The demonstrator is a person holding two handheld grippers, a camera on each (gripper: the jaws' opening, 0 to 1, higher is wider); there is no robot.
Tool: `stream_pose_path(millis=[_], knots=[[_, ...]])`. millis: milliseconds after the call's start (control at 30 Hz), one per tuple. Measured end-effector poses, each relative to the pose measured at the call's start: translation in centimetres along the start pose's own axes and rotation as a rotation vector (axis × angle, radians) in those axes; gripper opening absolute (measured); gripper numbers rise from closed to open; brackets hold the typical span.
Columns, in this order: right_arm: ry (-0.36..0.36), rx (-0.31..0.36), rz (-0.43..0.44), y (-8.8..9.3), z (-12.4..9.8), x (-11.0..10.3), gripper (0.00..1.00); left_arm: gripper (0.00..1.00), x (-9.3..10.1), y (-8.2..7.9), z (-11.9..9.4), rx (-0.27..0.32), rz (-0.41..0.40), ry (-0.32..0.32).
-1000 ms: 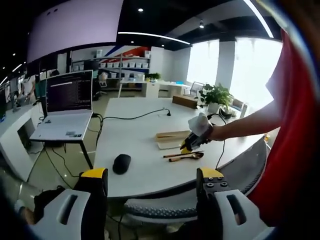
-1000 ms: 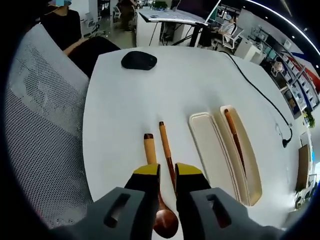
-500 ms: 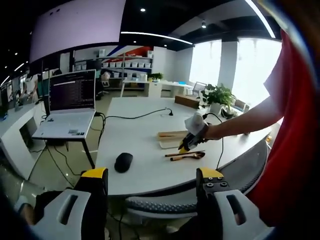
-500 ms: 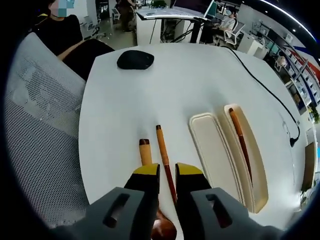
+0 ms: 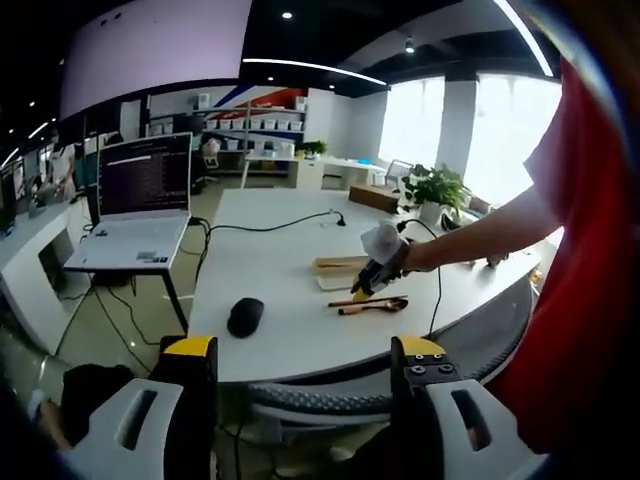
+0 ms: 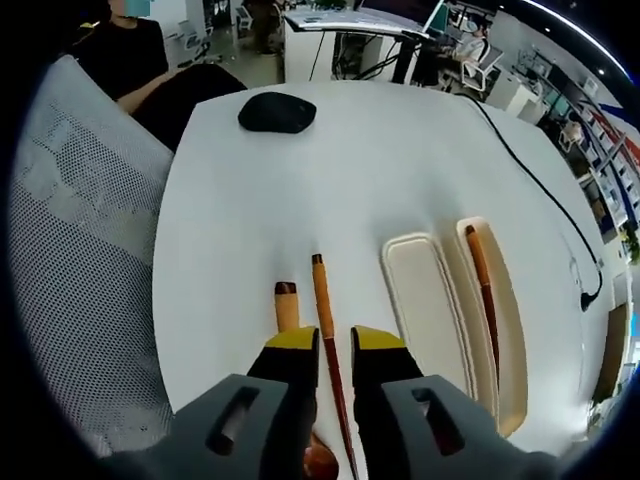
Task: Arrange the utensils inside the cutlery case until each visible utensil rests in its matching compartment.
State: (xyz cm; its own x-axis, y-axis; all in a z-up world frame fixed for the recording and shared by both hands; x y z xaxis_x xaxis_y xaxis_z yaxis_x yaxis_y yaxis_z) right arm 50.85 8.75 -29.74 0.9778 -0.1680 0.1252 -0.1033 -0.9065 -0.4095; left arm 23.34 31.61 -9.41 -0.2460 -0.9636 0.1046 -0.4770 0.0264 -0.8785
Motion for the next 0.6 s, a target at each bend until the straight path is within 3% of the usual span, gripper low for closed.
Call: stream_pose_path(millis=[100,200,267,367,433,600], knots=[[0.033,-0.029,-0.004,0.2,-0.1,1.0,0.08,0.73,0.2,0.1,-0.1,-0.004,0.006,0.005],[-0.047,0.025,0.106,-0.4,-0.1,0.4,0.12,0.73,0.3,-0.1,-0.2,0.004,0.005,0.005],[0.029,0.037,0.078,-0.6,-0.8,0.7,0.08,0.73,0.2,-0.1,-0.2,0.006,0.004,-0.002],[-0.017,0.011,0.084,-0.4,-0.3,0.2,0.1,0.73,0.2,-0.2,-0.3,0.015,-0.003,-0.003],[0.043,-0.008,0.025,-0.2,-0.3,0.6,0.08,0.73,0.2,0.0,-0.3,0.012,-0.005,-0.003],[-0.036,-0.001,0.034,-0.4,0.2,0.0,0.07,0.73,0.1,-0.4,-0.2,0.013,0.001,-0.007]])
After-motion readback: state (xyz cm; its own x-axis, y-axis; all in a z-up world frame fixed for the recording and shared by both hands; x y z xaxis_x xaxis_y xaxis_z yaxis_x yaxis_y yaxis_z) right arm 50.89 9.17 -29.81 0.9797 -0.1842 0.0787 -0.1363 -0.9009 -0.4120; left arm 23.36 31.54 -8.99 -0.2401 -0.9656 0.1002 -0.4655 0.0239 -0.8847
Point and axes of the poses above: the point that each gripper's makers call its tool centre point, and the gripper's own axes: z roughly forward along the fingers, x roughly to its right, y roughly out of its underside, the point moved 5 cm from there along -z, roughly backward along the fingers, and after that the axes turned 1 degree about -z, right-handed, at the moved point
